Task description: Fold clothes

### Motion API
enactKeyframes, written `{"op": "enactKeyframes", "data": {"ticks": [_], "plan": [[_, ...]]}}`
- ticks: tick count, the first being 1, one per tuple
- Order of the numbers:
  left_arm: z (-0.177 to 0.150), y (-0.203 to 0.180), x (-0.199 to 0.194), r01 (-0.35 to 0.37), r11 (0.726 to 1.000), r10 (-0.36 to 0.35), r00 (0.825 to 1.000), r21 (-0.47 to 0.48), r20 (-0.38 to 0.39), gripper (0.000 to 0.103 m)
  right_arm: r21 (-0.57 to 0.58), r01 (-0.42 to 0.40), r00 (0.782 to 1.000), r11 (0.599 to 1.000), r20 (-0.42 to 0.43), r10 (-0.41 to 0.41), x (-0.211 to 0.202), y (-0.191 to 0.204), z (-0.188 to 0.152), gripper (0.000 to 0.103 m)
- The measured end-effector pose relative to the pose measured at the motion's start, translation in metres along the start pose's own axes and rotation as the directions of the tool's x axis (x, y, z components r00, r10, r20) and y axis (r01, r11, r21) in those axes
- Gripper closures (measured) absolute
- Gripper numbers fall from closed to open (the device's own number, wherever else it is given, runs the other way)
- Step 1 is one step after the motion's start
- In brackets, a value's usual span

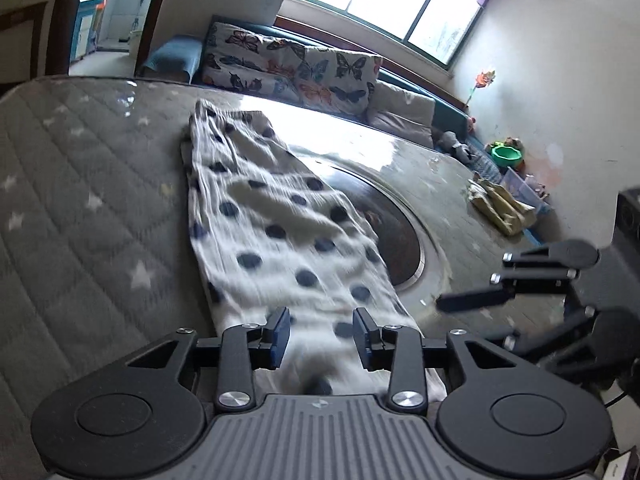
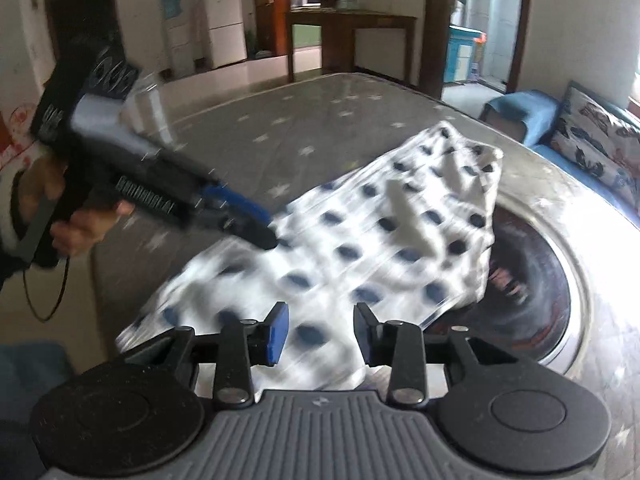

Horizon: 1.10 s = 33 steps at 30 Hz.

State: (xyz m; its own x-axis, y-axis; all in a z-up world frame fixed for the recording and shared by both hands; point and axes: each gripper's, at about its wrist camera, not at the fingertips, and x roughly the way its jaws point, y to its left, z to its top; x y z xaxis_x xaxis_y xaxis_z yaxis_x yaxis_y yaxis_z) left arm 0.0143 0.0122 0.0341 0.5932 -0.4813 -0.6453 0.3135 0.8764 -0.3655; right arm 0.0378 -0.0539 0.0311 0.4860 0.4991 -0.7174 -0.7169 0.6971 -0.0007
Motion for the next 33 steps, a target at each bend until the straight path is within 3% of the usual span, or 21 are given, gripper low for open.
{"op": "enactKeyframes", "data": {"ticks": [8, 21, 33], "plan": [[0.022, 0.014, 0.033, -0.036, 0.999, 0.036, 0.998, -0.012, -0.042, 0.059, 0.111, 0.066, 0.996, 0.992, 0.047, -0.071, 0.033, -0.075, 0.051, 0.061], [0.025, 0.025, 0.052, -0.086, 0.996, 0.085, 0.993, -0.009, -0.080, 0.051, 0.240, 0.110, 0.990, 0.965, 0.057, -0.127, 0.119, -0.158, 0.102, 0.052], [0.027, 0.032, 0.053, -0.090, 0.995, 0.087, 0.993, -0.034, -0.075, 0.048, 0.332, 0.080, 0.991, 0.940, 0.077, -0.112, 0.191, -0.222, 0.131, 0.051]]}}
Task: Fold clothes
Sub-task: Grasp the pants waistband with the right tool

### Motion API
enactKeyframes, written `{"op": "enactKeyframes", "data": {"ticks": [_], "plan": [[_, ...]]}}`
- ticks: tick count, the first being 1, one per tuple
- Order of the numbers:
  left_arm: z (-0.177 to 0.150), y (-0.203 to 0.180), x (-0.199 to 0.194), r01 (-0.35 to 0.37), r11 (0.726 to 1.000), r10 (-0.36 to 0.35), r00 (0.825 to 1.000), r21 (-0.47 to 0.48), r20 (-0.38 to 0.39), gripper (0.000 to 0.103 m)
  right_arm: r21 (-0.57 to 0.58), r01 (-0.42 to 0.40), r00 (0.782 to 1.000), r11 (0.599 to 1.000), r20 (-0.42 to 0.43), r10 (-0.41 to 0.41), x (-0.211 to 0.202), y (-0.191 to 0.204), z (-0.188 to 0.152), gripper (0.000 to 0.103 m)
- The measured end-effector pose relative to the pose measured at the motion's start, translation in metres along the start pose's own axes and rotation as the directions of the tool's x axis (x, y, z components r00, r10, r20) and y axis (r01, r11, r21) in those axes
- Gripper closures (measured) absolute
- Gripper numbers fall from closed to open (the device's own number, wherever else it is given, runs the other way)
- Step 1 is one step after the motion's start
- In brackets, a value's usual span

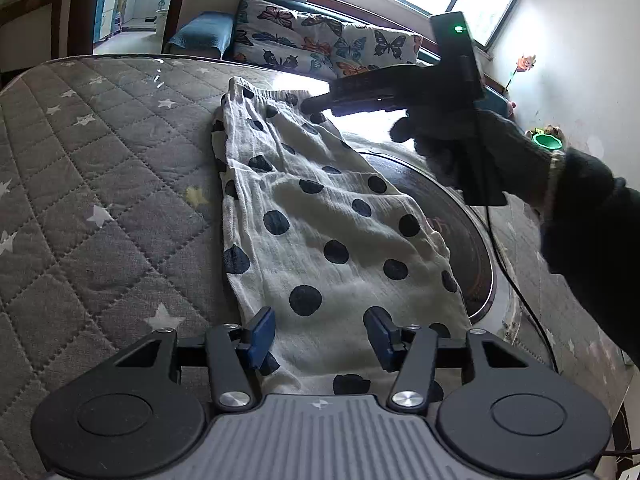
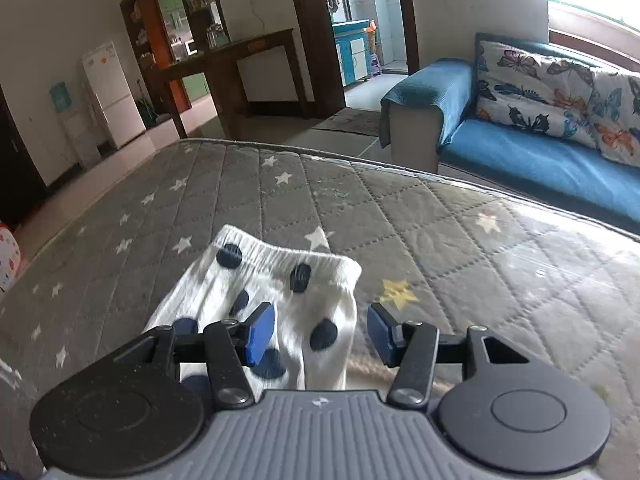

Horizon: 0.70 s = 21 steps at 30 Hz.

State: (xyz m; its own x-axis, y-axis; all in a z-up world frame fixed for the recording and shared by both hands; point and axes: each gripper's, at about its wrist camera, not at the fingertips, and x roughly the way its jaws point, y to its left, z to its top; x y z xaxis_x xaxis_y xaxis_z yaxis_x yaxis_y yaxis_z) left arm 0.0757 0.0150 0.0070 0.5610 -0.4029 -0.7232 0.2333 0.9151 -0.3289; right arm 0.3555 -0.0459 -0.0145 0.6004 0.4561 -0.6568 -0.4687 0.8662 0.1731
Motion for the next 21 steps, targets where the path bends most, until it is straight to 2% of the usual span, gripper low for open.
{"op": "enactKeyframes", "data": {"ticks": [10, 17, 21], "plan": [[0.001, 0.001, 0.002, 0.005, 1.000, -0.005, 1.000, -0.010, 0.005, 0.046, -0.010, -0.014, 1.000, 1.000, 0.020, 0.014, 0.019, 0.000, 0.001, 0.052], [0.002, 0.000, 0.002, 0.004, 1.000, -0.004, 1.000, -0.007, 0.006, 0.044, -0.019, -0.018, 1.000, 1.000, 0.022, 0.018, 0.021, 0.005, 0.002, 0.085], [0.002, -0.001, 0.002, 0.004, 1.000, -0.004, 1.000, -0.009, 0.006, 0.044, 0.035, -0.049, 0.999, 0.998, 0.025, 0.048, 0.016, 0.000, 0.003, 0.089]]}}
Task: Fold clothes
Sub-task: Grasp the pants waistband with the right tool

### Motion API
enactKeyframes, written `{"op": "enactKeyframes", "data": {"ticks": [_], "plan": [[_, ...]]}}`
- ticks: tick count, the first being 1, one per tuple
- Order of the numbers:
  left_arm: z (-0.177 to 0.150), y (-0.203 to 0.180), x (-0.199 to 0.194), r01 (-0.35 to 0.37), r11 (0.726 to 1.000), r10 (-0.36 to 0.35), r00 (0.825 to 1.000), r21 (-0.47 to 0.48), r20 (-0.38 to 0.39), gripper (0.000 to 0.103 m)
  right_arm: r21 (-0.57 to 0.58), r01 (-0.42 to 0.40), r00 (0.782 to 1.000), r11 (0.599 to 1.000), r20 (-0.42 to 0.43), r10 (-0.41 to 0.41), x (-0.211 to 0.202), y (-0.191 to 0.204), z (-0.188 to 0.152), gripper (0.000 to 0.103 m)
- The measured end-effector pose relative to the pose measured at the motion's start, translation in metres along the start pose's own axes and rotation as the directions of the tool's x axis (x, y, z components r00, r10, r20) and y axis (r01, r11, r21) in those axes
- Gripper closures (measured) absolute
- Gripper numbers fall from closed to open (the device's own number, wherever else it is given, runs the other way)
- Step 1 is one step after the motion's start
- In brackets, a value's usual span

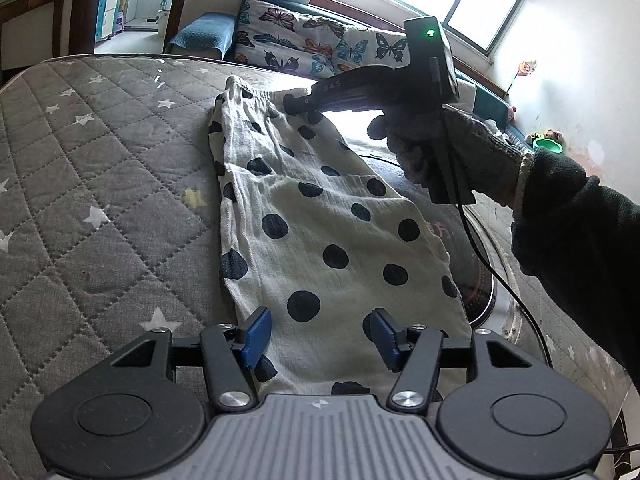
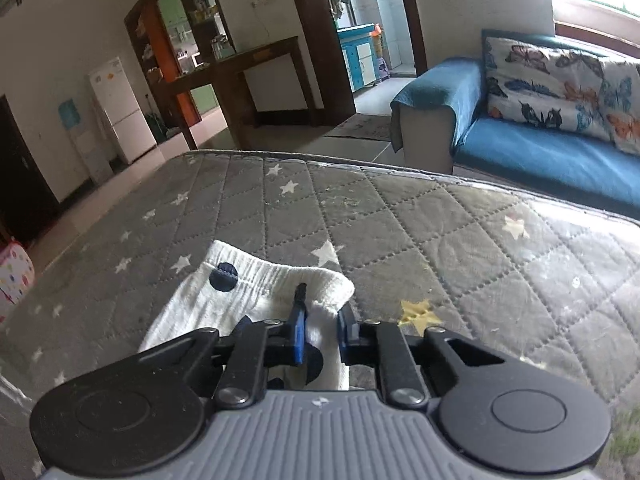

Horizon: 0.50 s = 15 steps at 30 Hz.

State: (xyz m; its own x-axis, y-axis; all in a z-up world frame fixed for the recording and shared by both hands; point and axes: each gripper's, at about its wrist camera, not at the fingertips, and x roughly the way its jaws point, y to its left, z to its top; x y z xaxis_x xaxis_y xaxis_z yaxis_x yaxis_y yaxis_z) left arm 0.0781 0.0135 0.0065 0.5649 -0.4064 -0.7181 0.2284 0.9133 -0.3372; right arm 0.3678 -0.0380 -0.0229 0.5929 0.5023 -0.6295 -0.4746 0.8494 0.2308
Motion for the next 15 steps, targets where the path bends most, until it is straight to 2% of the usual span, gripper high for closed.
{"op": "enactKeyframes", "data": {"ticks": [7, 11, 12, 15], "plan": [[0.000, 0.001, 0.000, 0.001, 1.000, -0.001, 1.000, -0.006, 0.001, 0.044, 0.006, 0.010, 1.000, 1.000, 0.000, -0.010, -0.001, -0.003, 0.000, 0.089], [-0.001, 0.002, 0.000, 0.005, 1.000, -0.005, 1.000, -0.008, 0.003, 0.044, 0.021, -0.023, 1.000, 1.000, 0.011, 0.022, 0.002, -0.008, 0.001, 0.078], [-0.001, 0.002, 0.001, 0.007, 1.000, -0.007, 1.000, -0.006, 0.003, 0.043, 0.026, -0.037, 0.999, 0.999, 0.017, 0.037, 0.003, -0.009, 0.001, 0.073], [-0.001, 0.001, 0.001, 0.010, 1.000, -0.010, 1.000, -0.004, 0.003, 0.042, 0.040, -0.063, 0.998, 0.997, 0.035, 0.061, 0.006, -0.012, 0.001, 0.070]]}}
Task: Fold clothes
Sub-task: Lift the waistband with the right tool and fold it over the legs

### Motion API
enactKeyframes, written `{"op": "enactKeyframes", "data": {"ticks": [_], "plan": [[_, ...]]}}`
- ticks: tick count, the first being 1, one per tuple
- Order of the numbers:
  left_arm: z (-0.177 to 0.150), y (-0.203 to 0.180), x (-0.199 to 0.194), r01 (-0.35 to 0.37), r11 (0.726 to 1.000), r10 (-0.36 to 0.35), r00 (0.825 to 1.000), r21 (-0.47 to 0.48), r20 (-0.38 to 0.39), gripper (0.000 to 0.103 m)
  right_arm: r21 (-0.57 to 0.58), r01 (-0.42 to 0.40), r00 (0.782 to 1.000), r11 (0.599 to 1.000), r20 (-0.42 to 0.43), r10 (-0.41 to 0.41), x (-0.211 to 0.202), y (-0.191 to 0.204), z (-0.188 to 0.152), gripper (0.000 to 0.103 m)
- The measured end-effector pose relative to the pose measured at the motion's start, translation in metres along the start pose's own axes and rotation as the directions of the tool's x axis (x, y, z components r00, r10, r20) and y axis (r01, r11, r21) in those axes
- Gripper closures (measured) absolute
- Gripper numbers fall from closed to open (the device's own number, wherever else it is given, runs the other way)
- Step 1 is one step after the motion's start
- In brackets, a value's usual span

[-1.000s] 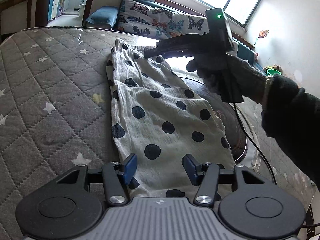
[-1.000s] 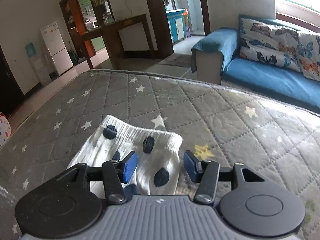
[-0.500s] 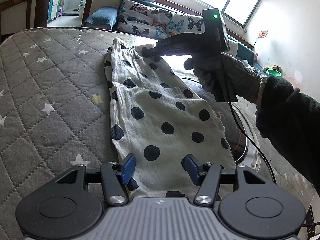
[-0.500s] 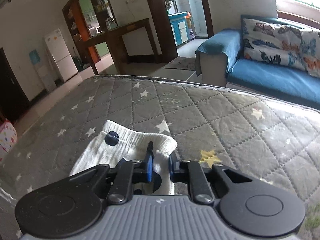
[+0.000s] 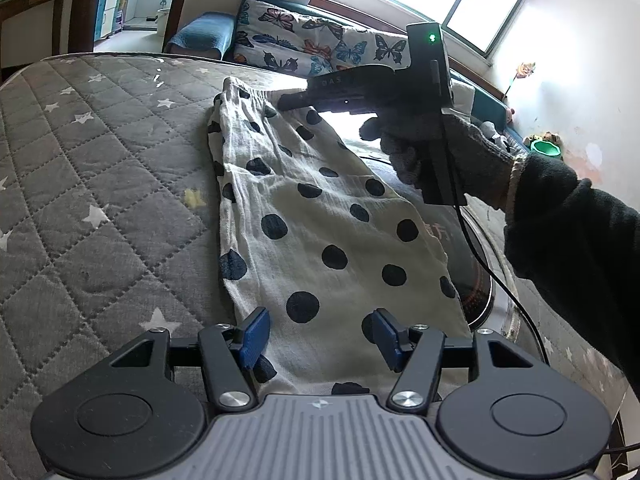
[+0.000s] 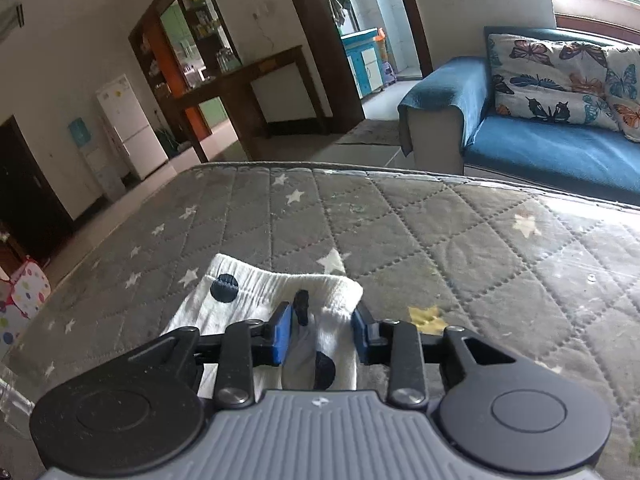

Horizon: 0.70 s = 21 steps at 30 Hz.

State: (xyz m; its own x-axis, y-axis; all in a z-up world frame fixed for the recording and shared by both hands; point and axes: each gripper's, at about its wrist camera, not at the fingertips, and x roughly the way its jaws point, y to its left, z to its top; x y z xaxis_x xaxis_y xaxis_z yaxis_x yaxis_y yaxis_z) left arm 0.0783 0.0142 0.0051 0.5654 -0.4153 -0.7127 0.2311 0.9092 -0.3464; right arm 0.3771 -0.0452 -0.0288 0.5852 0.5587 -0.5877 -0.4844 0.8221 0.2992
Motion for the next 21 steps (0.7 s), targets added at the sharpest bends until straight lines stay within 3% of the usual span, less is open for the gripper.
{"op": "enactKeyframes", "data": {"ticks": [1, 3, 6, 13, 21], "plan": [[0.000, 0.000, 0.000, 0.001, 1.000, -0.001, 1.000, 0.000, 0.000, 0.042, 0.005, -0.009, 1.000, 1.000, 0.006, 0.009, 0.001, -0.001, -0.001, 0.070], [0.000, 0.000, 0.000, 0.002, 1.000, -0.002, 1.000, -0.001, 0.000, 0.042, 0.032, -0.029, 1.000, 0.999, 0.004, 0.029, 0.001, -0.004, -0.001, 0.086], [-0.001, -0.001, 0.001, 0.005, 1.000, -0.005, 1.000, -0.001, 0.002, 0.042, 0.083, -0.065, 0.998, 0.994, -0.001, 0.065, -0.001, -0.011, 0.000, 0.090], [-0.001, -0.001, -0.001, -0.005, 1.000, 0.005, 1.000, -0.007, 0.011, 0.041, 0.140, -0.158, 0.987, 0.977, 0.051, 0.152, -0.029, -0.012, 0.003, 0.091], [-0.002, 0.012, -0.025, -0.051, 0.998, 0.054, 0.996, -0.047, 0.070, 0.039, 0.056, -0.228, 0.971, 0.972, 0.086, 0.223, -0.086, 0.023, -0.006, 0.091]]}}
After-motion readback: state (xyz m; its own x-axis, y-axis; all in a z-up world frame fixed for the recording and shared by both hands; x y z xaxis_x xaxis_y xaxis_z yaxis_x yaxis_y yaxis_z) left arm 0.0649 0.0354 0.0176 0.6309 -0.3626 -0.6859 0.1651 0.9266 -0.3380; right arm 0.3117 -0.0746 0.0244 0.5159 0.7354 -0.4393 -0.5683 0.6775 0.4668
